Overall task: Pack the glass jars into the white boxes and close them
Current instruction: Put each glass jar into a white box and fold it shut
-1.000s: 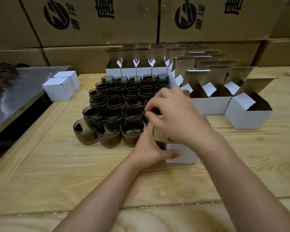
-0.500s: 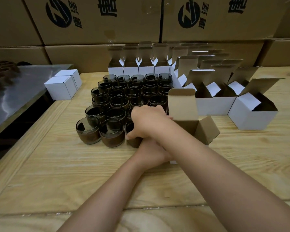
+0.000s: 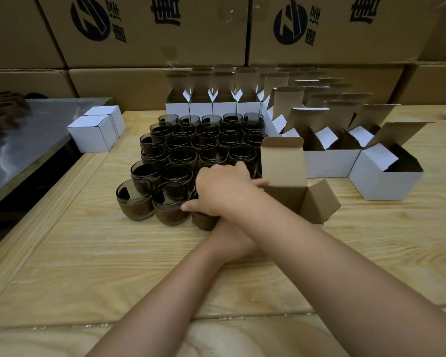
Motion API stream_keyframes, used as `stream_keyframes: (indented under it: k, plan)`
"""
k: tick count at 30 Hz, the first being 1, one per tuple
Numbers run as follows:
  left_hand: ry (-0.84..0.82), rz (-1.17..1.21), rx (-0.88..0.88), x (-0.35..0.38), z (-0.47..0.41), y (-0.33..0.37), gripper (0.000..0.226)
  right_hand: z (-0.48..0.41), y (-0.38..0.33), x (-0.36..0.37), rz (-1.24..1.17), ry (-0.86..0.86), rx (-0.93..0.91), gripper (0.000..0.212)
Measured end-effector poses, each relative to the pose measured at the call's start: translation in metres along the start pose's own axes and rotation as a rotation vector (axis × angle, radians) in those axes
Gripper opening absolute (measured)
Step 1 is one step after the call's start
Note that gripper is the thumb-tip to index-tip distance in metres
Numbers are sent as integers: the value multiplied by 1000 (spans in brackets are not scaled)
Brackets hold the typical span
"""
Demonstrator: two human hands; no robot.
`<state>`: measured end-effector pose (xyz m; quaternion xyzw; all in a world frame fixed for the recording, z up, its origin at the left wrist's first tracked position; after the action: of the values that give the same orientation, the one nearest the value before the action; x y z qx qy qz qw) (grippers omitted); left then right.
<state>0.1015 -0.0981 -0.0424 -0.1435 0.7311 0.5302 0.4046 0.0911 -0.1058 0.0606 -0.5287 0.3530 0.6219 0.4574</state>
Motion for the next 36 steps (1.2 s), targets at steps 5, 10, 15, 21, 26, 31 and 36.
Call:
stream_keyframes:
  k: [5,10,15,21,26,31,36]
  plan:
    - [16,123,-62,-2,3,11,79,0,9,-7,-270,7,-97,36]
    - [131,285,-8,-6,7,13,91,5,29,-42,-439,57,-186,51]
    - [138,313,24,-9,7,12,91,23,68,-74,-557,43,-214,40]
    - [184,366,19,-15,3,6,88,49,113,-88,-582,-21,-130,45]
    - [166,393,38,-16,4,7,90,52,125,-65,-343,-80,-23,44]
    - [176,382,49,-15,4,5,94,49,118,-39,-163,-60,63,47]
    - [188,369,69,-16,4,7,91,49,101,-24,-59,-100,39,57]
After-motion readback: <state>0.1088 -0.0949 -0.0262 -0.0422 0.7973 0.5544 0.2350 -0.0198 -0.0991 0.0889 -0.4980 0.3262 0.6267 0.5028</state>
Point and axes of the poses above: each hand's wrist, its own z-axis away from the middle knuckle, its own x-axis out of the palm, y = z × x, the point moved 3 cm from there along -z, towards the middle knuckle, and after that the axes turned 5 degrees about -z, right-handed, at the moved point
